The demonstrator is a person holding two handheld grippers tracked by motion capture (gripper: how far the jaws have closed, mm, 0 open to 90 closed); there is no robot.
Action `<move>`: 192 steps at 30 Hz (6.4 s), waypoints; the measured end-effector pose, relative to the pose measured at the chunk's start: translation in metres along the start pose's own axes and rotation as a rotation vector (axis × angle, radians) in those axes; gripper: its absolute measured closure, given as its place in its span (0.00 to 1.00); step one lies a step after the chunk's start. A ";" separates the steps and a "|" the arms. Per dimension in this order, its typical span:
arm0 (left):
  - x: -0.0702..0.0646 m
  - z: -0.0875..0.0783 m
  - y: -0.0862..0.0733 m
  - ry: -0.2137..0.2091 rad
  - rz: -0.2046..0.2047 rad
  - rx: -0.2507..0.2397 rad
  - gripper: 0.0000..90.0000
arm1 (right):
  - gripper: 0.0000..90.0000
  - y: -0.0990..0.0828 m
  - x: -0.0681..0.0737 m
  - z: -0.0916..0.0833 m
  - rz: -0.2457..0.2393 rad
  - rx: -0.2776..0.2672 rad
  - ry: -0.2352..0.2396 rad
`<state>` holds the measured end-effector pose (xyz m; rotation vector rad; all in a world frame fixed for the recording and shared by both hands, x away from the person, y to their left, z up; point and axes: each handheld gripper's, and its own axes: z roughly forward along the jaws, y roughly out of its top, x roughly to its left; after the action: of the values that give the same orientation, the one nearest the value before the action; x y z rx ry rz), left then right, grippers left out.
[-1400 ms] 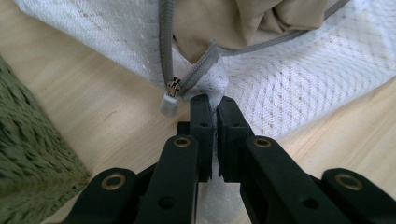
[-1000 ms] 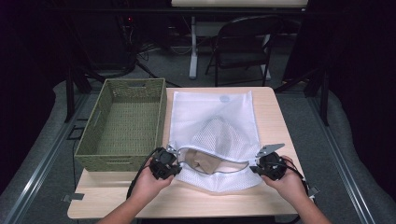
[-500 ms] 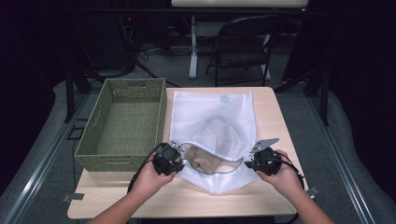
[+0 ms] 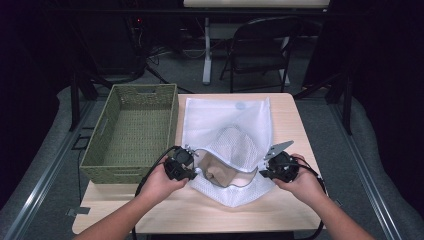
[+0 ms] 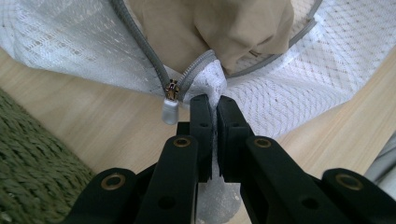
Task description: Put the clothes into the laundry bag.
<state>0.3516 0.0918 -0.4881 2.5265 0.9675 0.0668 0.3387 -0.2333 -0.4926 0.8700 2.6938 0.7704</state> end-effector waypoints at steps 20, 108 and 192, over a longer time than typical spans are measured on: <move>0.012 -0.023 0.017 -0.011 -0.027 0.043 0.96 | 0.96 0.024 -0.013 -0.015 -0.005 0.082 0.044; 0.047 -0.115 0.058 0.081 -0.079 -0.052 0.97 | 0.96 0.060 -0.062 -0.091 0.066 -0.020 -0.083; 0.067 -0.124 0.081 0.103 -0.117 -0.063 0.97 | 0.95 0.084 -0.082 -0.094 0.065 -0.022 -0.118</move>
<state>0.4287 0.1279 -0.3500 2.4248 1.1332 0.1909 0.4133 -0.2630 -0.3655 0.9706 2.5615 0.7369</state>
